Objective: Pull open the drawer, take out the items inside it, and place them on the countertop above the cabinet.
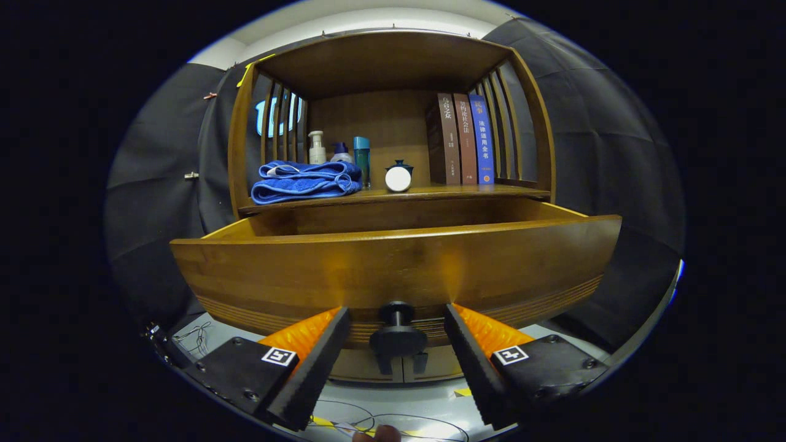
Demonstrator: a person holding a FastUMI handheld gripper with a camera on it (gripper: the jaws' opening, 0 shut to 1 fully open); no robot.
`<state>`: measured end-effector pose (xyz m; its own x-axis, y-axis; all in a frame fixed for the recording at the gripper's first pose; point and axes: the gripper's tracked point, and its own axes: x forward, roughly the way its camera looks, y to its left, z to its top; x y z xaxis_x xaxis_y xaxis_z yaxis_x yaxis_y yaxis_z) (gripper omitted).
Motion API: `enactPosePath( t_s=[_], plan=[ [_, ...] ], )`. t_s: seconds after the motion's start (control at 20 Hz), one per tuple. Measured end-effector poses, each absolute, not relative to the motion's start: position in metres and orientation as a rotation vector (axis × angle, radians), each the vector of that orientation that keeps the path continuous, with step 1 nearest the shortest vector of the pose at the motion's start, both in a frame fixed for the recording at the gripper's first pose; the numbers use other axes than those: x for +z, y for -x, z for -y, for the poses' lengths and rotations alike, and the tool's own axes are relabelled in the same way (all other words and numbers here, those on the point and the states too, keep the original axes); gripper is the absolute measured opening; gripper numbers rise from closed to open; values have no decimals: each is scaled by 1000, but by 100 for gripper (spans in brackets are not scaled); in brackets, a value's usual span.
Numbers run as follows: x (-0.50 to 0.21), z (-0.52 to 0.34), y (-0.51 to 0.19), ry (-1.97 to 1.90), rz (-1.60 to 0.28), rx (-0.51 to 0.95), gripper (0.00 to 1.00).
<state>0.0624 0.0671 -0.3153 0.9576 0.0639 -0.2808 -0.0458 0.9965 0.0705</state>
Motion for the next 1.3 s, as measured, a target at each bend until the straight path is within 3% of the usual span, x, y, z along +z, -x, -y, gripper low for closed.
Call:
enactPosePath(
  t_s=[0.8,1.3],
  plan=[
    [-329,-68,-162,-90,-313,65,99],
    [-330,-65,-188,-66,-337,52,99]
  ],
)
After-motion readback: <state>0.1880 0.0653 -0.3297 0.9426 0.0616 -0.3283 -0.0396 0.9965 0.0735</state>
